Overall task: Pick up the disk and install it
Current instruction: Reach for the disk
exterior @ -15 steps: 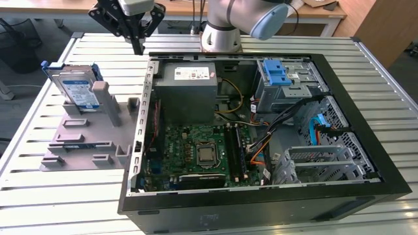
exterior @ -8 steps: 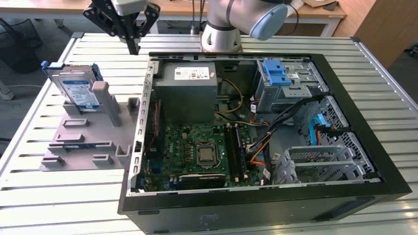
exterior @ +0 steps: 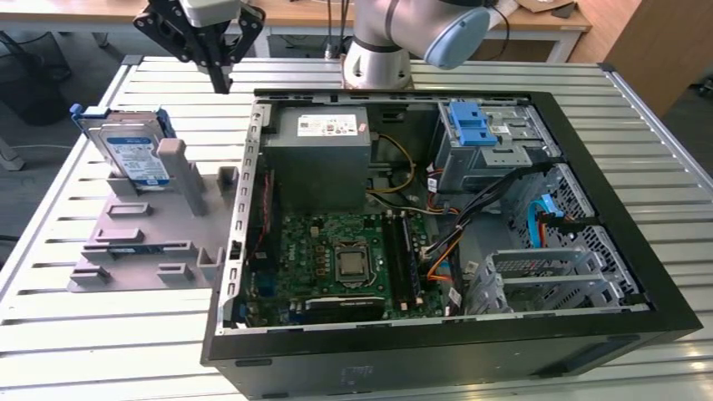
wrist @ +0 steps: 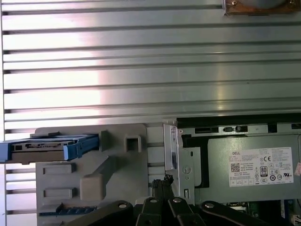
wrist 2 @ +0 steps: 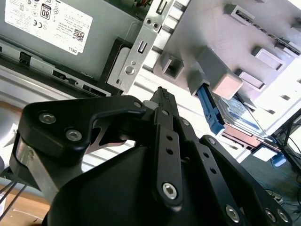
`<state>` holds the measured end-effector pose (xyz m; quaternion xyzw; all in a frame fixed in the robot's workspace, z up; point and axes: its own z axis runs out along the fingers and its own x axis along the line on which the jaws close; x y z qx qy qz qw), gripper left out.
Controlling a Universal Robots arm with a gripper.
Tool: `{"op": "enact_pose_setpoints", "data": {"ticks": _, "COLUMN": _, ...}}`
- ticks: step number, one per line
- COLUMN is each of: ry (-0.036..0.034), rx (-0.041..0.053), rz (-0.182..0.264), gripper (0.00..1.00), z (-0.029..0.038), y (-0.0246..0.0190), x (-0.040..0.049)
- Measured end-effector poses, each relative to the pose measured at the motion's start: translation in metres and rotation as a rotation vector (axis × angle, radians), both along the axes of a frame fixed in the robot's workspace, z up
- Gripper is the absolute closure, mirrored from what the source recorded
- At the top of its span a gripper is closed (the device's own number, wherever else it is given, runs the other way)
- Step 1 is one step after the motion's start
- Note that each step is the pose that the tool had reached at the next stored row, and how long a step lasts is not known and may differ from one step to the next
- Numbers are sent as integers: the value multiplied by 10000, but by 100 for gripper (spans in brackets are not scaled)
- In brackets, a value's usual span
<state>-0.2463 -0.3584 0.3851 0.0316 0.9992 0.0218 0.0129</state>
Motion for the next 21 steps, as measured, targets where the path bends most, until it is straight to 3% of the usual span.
{"op": "enact_pose_setpoints", "data": {"ticks": 21, "ry": 0, "rx": 0, "rz": 1, "gripper": 89, "z": -21, "y": 114, "x": -285}}
